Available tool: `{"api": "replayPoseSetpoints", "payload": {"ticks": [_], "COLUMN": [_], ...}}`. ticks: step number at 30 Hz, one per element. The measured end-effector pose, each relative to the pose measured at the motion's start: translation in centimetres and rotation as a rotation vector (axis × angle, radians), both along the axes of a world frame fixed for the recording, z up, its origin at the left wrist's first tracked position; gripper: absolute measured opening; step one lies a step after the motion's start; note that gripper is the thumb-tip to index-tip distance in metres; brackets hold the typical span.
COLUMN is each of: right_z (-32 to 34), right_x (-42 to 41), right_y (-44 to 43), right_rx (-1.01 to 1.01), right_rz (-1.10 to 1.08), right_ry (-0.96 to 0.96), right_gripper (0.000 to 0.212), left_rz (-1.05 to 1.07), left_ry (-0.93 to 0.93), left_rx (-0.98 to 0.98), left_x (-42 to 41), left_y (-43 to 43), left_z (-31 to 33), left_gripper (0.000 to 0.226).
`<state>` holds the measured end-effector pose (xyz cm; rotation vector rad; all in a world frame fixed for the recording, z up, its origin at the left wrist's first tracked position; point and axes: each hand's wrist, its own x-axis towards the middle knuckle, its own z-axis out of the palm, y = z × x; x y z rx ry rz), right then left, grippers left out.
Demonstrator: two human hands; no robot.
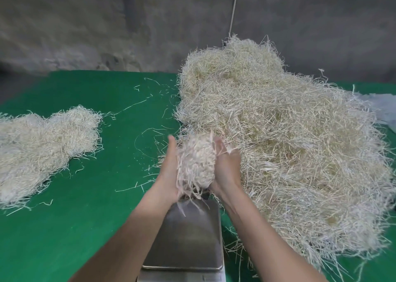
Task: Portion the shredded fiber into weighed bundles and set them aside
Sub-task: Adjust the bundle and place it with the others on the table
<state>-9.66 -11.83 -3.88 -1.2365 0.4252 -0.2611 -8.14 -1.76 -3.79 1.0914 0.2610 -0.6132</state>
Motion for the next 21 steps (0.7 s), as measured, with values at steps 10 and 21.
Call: {"api": "replayPoseSetpoints", "payload": {"ticks": [10, 21], "right_z": [-1.2, 0.5], "right_x": [-0.7, 0.0], "right_y": [2.4, 1.1], "right_rx": [-0.703, -0.383], "right_rz": [-0.007, 0.29], "right_ry": [-0.217, -0.111], "right_gripper": [0.033, 0.051], "left_rz": [0.397, 0.217], "left_ry": [-0.151, -0.497], "left_rx": [0.24, 0.521], "left_x": [0.4, 0.6], "left_y": [-2.2, -2.8], "left_z": [0.2, -0.8], "left_gripper": [0.039, 0.023]}}
